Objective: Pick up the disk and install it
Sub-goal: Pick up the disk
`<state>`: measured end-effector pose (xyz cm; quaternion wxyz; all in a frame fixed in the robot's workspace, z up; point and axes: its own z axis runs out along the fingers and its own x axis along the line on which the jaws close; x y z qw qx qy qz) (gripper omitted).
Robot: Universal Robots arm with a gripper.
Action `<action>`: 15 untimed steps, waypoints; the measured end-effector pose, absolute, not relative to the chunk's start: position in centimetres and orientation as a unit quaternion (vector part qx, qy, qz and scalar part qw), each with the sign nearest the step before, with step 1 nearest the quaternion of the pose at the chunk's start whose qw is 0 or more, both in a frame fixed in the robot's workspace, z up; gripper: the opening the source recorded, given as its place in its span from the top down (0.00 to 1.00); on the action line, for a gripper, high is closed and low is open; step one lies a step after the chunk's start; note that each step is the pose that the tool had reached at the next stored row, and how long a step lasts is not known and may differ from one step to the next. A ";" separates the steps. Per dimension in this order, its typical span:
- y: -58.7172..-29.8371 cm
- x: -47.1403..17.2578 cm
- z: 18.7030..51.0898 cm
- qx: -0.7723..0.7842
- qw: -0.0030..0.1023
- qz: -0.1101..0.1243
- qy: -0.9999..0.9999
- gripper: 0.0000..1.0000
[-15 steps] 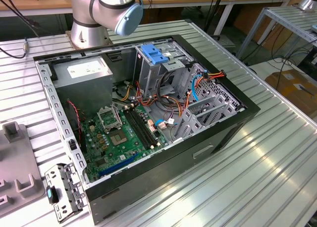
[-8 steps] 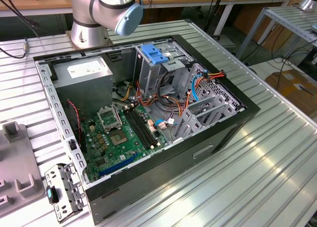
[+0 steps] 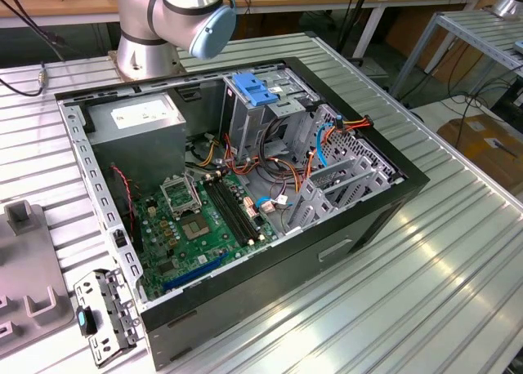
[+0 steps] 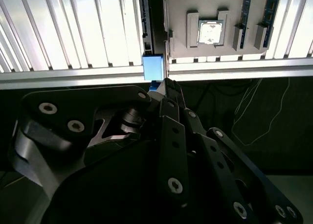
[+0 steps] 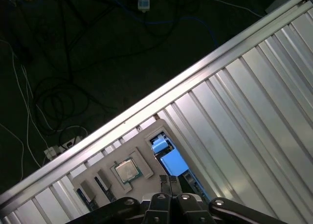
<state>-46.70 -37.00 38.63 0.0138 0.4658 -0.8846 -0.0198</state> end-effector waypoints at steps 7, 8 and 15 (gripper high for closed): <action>-37.0 -46.7 38.6 0.467 0.014 -0.020 -0.884 0.89; -37.0 -46.7 38.6 0.467 0.014 -0.020 -0.884 0.89; -37.0 -46.7 38.6 0.503 0.015 -0.019 -0.864 0.89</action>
